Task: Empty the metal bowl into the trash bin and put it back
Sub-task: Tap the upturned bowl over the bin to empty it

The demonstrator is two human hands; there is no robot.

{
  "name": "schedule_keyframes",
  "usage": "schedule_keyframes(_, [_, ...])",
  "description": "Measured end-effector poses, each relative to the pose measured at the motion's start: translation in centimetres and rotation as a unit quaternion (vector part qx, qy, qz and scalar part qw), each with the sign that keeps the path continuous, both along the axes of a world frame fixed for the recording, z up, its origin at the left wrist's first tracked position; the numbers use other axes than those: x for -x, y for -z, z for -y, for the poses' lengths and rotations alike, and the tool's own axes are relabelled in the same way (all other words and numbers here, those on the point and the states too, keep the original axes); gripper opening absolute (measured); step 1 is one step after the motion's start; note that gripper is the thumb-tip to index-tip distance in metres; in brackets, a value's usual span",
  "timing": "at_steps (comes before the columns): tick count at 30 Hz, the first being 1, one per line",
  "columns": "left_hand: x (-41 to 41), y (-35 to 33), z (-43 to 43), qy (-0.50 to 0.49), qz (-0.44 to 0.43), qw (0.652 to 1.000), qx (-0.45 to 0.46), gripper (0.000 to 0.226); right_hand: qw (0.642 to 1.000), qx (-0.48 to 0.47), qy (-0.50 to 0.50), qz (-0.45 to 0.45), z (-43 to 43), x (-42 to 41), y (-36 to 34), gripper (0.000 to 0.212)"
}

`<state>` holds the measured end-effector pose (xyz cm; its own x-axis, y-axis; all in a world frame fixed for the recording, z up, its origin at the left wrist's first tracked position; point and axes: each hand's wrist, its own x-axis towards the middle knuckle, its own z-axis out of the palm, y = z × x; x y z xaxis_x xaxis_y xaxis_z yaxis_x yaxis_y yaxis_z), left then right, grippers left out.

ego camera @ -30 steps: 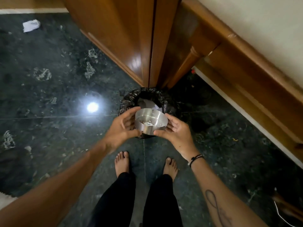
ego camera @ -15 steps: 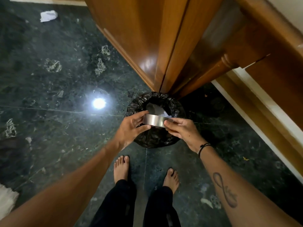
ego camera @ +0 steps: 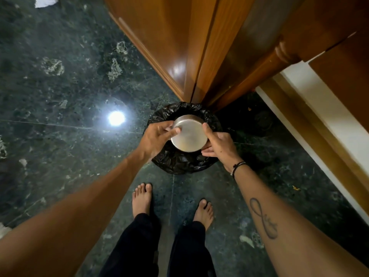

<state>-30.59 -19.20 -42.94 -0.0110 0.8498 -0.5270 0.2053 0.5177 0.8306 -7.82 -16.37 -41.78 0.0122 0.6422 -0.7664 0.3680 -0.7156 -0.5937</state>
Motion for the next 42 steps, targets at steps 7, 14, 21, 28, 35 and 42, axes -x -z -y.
schedule_keyframes(7, [0.0,1.0,0.0,-0.11,0.069,0.988,0.086,0.032,0.847,-0.365,-0.295,0.25,3.3,0.9,0.1,0.067])
schedule_keyframes(14, [-0.7,1.7,-0.2,-0.143,0.123,0.973,0.136,0.03,0.693,-0.415,-0.504,0.306,6.3,2.6,1.6,0.107])
schedule_keyframes(21, [-0.6,1.8,-0.5,-0.161,0.103,0.968,0.164,0.022,0.684,-0.416,-0.497,0.335,6.5,2.6,2.2,0.114])
schedule_keyframes(28, [-0.5,2.2,-0.3,-0.141,0.092,0.97,0.174,0.033,0.682,-0.434,-0.501,0.309,6.2,3.0,2.9,0.109])
schedule_keyframes(35, [-0.4,2.8,-0.1,-0.15,0.098,0.967,0.18,0.033,0.684,-0.444,-0.495,0.3,6.1,2.7,3.0,0.107])
schedule_keyframes(42, [-0.4,2.7,-0.3,-0.159,0.105,0.963,0.189,0.03,0.67,-0.451,-0.492,0.324,5.7,1.6,3.0,0.109])
